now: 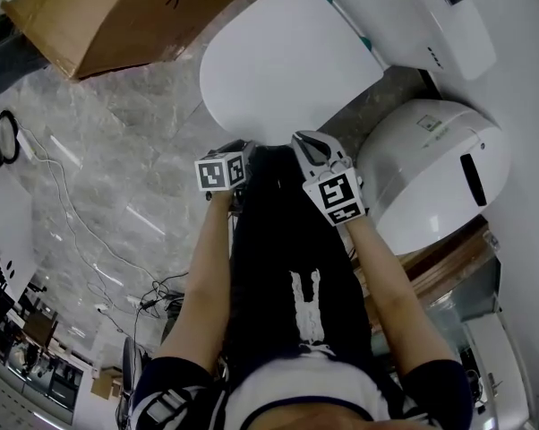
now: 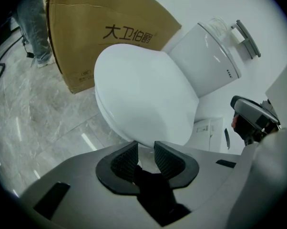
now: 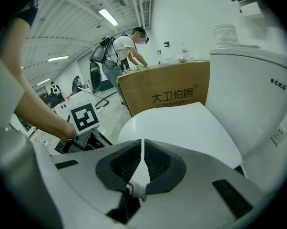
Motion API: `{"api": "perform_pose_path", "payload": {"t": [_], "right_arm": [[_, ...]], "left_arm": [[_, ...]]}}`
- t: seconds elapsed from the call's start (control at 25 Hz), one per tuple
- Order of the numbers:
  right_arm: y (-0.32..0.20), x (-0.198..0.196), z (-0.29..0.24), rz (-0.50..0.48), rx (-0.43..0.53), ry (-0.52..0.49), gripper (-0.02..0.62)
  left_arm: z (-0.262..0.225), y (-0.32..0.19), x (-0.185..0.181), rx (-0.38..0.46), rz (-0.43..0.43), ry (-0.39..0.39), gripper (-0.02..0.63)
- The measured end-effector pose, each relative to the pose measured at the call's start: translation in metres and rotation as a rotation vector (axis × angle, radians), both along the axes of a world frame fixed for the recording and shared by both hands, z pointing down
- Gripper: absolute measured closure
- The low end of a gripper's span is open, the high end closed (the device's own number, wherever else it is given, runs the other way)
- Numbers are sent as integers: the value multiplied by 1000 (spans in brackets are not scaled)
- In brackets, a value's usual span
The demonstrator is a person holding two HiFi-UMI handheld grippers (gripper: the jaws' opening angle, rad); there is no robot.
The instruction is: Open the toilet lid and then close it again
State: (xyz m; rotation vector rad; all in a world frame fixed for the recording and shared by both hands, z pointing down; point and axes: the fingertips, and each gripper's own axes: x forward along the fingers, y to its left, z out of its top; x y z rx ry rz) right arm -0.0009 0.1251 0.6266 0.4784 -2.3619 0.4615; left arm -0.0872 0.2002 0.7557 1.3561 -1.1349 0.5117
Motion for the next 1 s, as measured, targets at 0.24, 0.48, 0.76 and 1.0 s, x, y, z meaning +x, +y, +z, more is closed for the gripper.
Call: {"api": "perform_pose_path", "payload": {"t": [0.24, 0.48, 0.76, 1.0], "right_arm": [[-9, 0, 12, -15, 14, 8, 574], [-10, -3, 12, -29, 15, -15, 574], [-9, -2, 13, -32, 18, -20, 574], [-2, -5, 8, -42, 3, 6, 574]], "left_arm": [[19, 0, -1, -9, -28, 13, 508], [30, 1, -2, -33, -70, 24, 509], [43, 1, -2, -31, -85, 52, 509], [44, 6, -3, -80, -130, 89, 527]]}}
